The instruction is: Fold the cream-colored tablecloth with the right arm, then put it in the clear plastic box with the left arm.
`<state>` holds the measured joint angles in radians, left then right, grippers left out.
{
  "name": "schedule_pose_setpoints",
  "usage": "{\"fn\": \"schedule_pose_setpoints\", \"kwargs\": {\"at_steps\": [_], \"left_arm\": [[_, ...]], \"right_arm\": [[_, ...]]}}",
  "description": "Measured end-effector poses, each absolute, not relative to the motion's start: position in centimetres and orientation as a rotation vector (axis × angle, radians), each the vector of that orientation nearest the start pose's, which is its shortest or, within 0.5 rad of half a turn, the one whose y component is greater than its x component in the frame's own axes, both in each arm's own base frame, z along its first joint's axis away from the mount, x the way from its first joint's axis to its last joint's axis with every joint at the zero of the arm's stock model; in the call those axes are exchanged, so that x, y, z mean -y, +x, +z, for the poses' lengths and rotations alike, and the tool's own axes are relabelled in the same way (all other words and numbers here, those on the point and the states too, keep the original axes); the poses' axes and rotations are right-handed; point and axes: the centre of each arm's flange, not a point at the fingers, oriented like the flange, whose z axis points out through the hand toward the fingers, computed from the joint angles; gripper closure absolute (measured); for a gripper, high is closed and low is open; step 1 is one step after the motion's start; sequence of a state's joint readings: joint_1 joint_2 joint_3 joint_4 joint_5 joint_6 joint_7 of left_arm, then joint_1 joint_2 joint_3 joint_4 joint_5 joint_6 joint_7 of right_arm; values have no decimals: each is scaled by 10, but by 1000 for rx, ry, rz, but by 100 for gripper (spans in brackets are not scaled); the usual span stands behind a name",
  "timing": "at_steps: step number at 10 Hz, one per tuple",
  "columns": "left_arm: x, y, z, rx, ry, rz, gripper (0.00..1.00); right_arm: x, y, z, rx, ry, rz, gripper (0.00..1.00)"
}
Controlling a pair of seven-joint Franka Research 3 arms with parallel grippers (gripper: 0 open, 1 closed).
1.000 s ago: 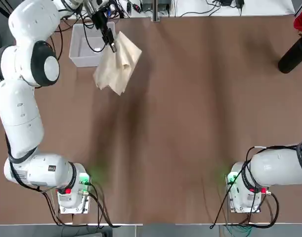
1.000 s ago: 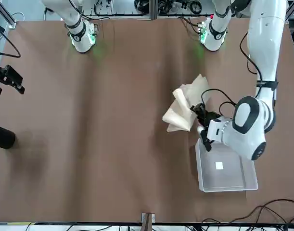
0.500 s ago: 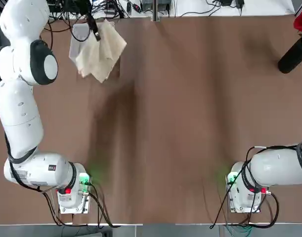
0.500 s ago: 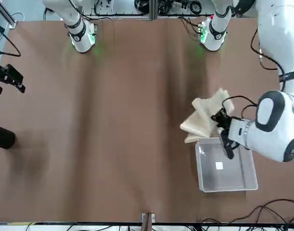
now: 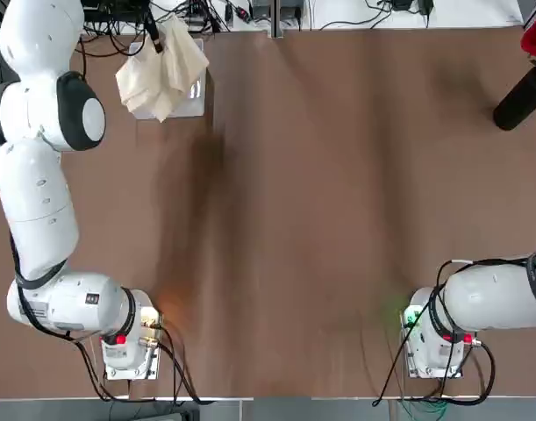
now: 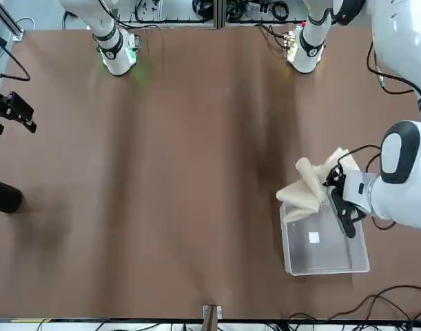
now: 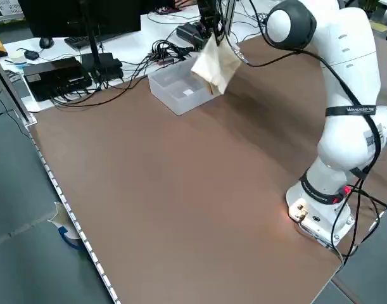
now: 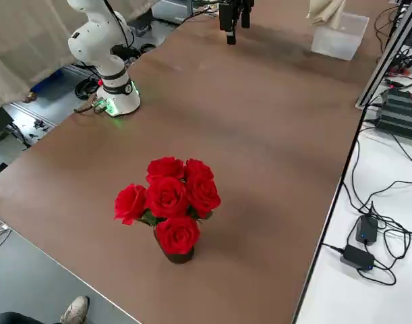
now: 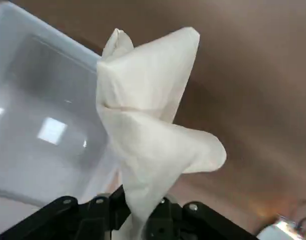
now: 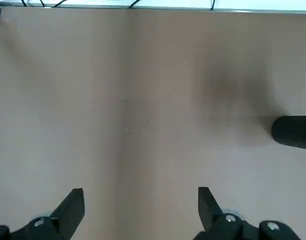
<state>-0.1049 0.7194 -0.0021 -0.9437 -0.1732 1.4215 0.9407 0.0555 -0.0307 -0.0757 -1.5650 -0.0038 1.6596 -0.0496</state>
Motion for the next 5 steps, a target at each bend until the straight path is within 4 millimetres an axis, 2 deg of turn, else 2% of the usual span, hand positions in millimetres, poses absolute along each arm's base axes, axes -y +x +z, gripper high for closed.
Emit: {"fn": "schedule_pose_setpoints", "kwargs": {"at_steps": [3,5], "left_arm": [[107,739,424,-1725,-2743,80,84],[111,753,426,-1737,-2589,-13,84]], "right_arm": [[12,554,653,25,-3140,-196,0],[12,554,653,8,-3140,-196,0]]}}
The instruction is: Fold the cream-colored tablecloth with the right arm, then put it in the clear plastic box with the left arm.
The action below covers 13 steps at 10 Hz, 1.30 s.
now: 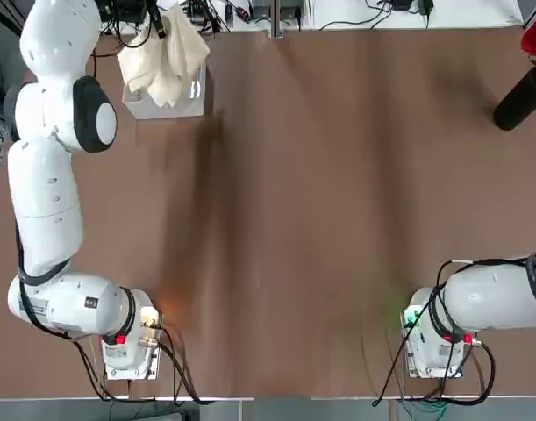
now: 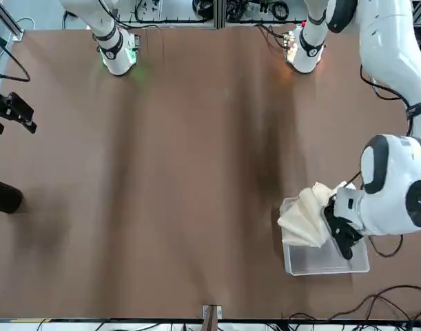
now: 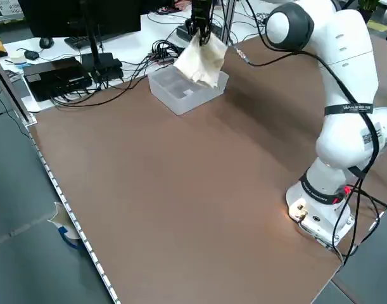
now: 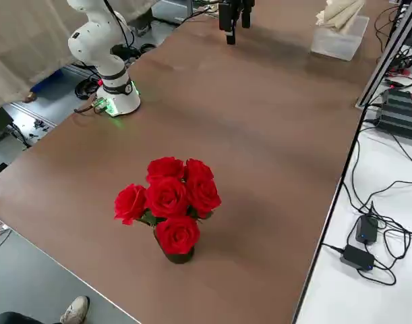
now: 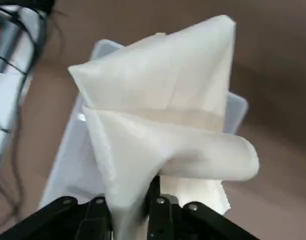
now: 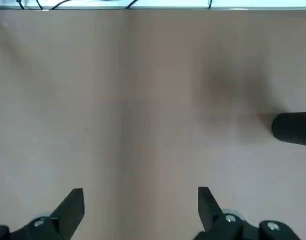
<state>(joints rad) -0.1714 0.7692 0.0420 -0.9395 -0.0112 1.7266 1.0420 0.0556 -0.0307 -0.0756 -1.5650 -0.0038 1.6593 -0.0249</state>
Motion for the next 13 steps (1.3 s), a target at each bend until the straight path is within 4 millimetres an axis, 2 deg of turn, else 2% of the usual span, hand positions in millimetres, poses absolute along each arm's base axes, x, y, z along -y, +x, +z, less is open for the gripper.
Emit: {"fn": "schedule_pose_setpoints", "kwargs": {"at_steps": [2,4,6,8,9,12,13], "left_arm": [[110,762,428,-1742,-2448,-58,84],[122,766,409,-1755,-2347,4,84],[126,767,390,-1771,-2321,46,84],[121,767,388,-1808,-2244,103,84],[124,762,389,-1867,-2226,156,84],[156,739,390,-2014,-2229,288,84],[157,738,388,-2052,-2206,304,84]], "right_arm": [[12,554,653,5,-3140,-196,0],[12,554,653,4,-3140,-196,0],[12,554,653,3,-3140,-196,0],[12,554,653,1,-3140,-196,0],[12,554,653,0,-3139,-196,0],[12,554,653,0,-3139,-196,0],[12,554,653,-1,-3139,-196,0]]}}
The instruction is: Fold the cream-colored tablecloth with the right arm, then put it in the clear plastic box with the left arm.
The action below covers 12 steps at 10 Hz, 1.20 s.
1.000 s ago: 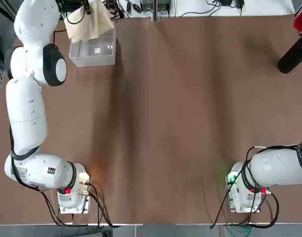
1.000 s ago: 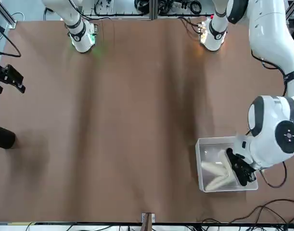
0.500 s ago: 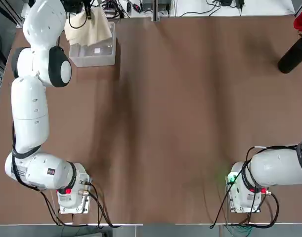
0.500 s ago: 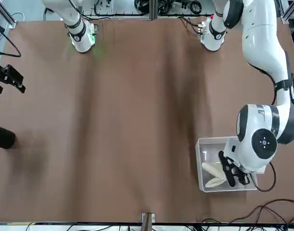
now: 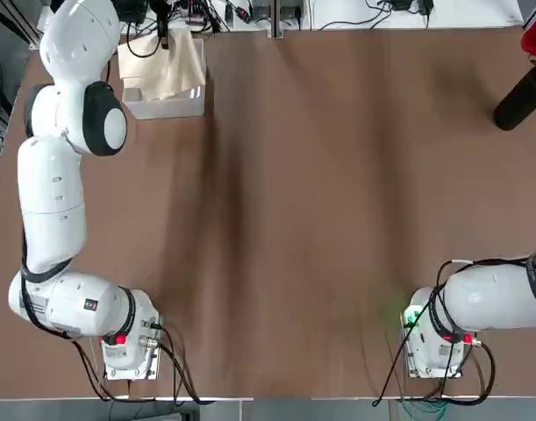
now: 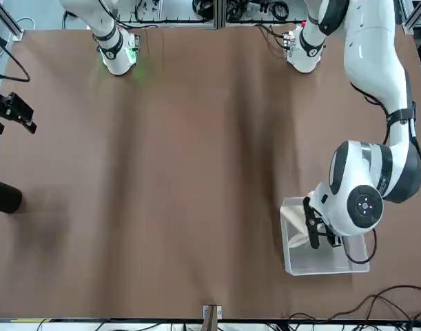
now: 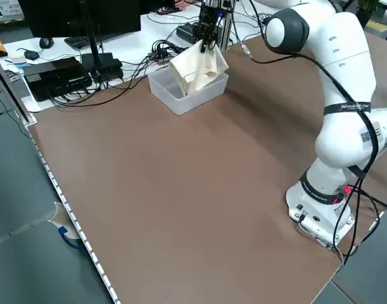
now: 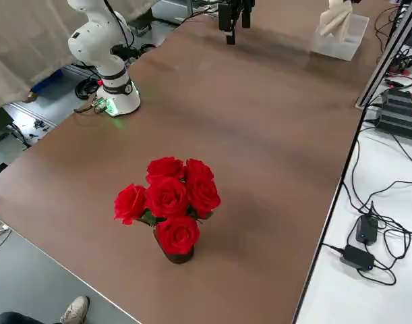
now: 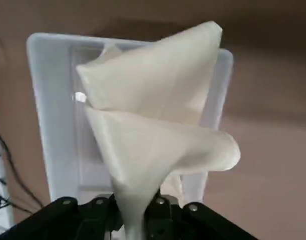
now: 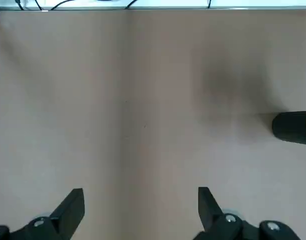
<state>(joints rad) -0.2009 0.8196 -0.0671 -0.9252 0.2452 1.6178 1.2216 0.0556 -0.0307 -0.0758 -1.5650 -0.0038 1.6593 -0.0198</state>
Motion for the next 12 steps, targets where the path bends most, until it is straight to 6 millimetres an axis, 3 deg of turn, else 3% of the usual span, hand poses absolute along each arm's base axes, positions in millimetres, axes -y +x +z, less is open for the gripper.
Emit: {"fn": "schedule_pose_setpoints", "kwargs": {"at_steps": [2,5,12], "left_arm": [[147,740,383,-2127,-2148,327,84],[114,746,381,-2151,-2065,387,84],[127,740,351,-2186,-2023,478,84]], "right_arm": [[12,554,653,-2,-3139,-196,0],[12,554,653,-3,-3139,-196,0],[12,554,653,-4,-3139,-196,0]]}}
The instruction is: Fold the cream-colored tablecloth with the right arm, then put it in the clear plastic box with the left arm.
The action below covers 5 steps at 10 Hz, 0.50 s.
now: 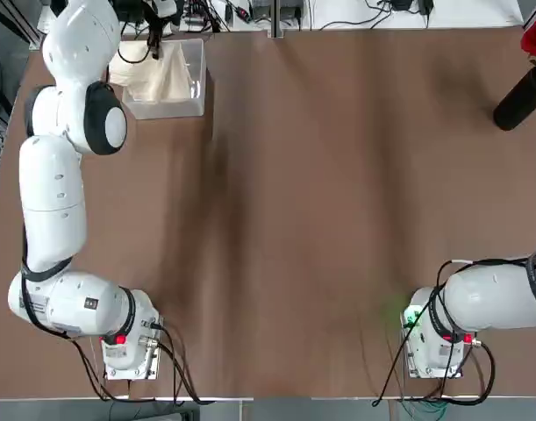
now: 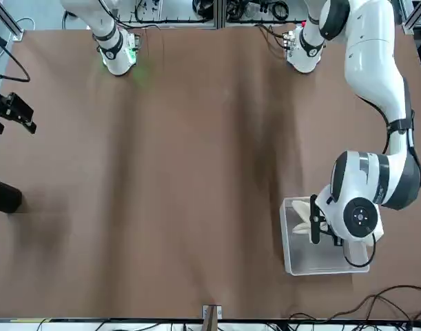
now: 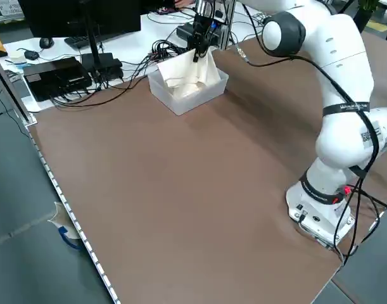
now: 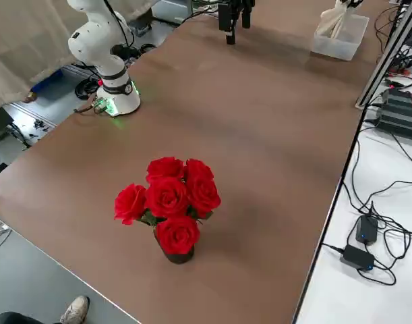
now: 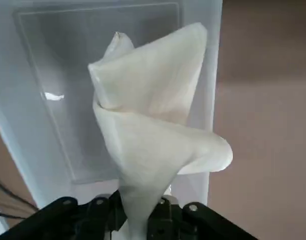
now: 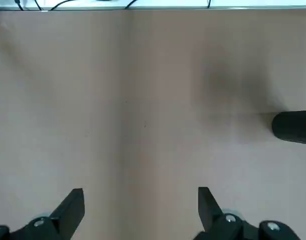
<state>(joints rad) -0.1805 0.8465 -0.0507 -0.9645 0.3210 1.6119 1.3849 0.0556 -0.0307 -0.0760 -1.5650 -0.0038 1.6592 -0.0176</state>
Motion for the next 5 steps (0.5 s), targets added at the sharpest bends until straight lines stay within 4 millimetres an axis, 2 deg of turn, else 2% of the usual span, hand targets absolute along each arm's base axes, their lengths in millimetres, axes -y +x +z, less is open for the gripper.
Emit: {"fn": "schedule_pose_setpoints", "kwargs": {"at_steps": [2,5], "left_arm": [[126,739,342,-2189,-2028,502,84],[126,742,317,-2196,-2029,515,84]], "right_arm": [[12,554,653,-5,-3139,-196,0],[12,554,653,-5,-3139,-196,0]]}}
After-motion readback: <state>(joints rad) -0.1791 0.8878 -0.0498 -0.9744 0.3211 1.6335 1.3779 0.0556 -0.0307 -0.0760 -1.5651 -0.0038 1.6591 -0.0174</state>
